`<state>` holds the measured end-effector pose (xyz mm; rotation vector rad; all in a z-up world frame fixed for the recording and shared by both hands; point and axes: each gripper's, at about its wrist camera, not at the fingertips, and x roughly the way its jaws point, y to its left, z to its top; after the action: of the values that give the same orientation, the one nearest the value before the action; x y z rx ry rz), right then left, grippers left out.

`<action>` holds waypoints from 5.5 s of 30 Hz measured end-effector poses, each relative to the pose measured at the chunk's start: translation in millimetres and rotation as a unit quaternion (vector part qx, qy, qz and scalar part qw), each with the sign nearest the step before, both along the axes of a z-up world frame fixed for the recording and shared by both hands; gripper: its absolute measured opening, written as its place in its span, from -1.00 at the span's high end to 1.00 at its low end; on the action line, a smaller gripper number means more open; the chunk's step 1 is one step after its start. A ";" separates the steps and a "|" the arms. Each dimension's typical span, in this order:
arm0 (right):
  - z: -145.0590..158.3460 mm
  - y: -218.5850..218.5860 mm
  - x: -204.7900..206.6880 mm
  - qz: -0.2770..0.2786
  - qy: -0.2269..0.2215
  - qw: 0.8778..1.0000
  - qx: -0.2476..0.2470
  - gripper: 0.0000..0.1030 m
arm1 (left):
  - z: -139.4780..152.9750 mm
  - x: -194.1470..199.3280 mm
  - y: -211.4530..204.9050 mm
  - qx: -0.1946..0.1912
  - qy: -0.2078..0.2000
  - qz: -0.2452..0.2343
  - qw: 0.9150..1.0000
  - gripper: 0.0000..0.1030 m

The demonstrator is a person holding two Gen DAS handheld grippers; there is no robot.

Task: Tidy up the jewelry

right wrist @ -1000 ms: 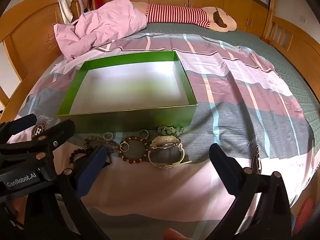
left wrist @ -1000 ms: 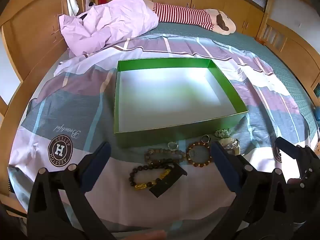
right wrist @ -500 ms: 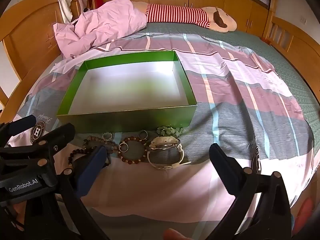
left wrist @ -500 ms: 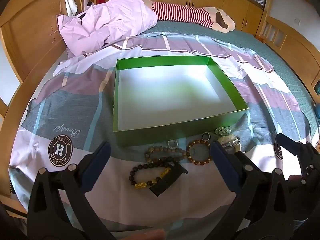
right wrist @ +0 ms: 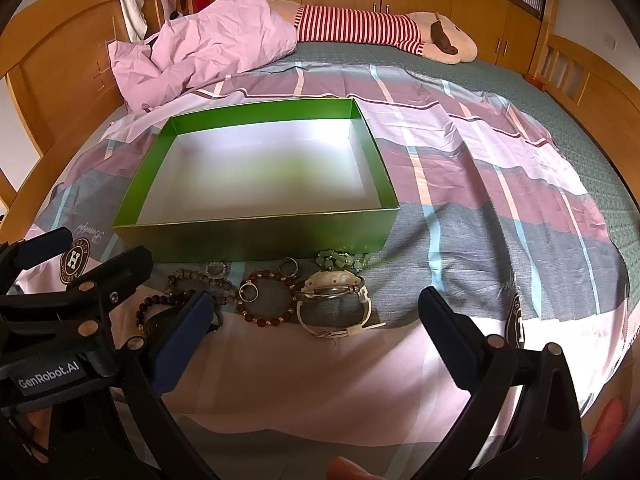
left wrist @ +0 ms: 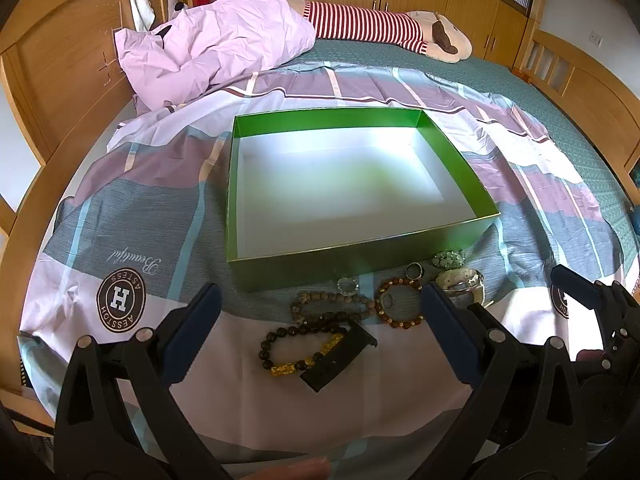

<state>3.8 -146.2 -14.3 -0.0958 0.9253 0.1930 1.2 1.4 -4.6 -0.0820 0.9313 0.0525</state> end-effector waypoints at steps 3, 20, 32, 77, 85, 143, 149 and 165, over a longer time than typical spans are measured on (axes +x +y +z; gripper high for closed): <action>0.0 -0.2 0.7 0.001 0.002 1.000 0.001 -0.95 | 0.0 0.0 0.3 0.000 0.000 0.000 1.000 -0.92; -3.2 3.4 1.0 0.008 0.009 1.000 -0.001 -0.95 | -4.2 0.5 -3.3 0.008 0.005 -0.001 1.000 -0.92; -4.8 4.1 0.6 0.008 0.009 1.000 0.000 -0.95 | -5.2 0.7 -2.9 0.008 0.006 -0.001 1.000 -0.92; -25.1 1.8 5.6 0.012 0.038 0.997 -0.062 -0.95 | -8.4 4.9 30.3 0.026 0.026 0.024 0.999 -0.92; -39.8 -13.8 10.2 0.010 0.089 0.996 -0.011 -0.46 | -21.1 9.6 100.9 -0.033 0.090 0.060 0.994 -0.35; -56.7 -2.9 37.9 0.014 0.069 0.997 -0.015 -0.39 | -70.2 4.2 17.5 0.000 0.169 -0.083 0.982 0.41; -66.0 4.9 41.1 0.017 0.071 0.997 -0.025 0.06 | -78.8 7.5 13.5 0.009 0.180 -0.083 0.980 0.40; -35.1 -3.9 25.8 0.049 0.044 0.998 0.009 1.00 | -57.2 4.8 24.6 -0.011 0.150 -0.088 0.985 0.85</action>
<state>29.6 -150.1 -49.4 -0.1164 1.0071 0.2988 6.0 26.1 -61.8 -0.0120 1.2369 -0.1116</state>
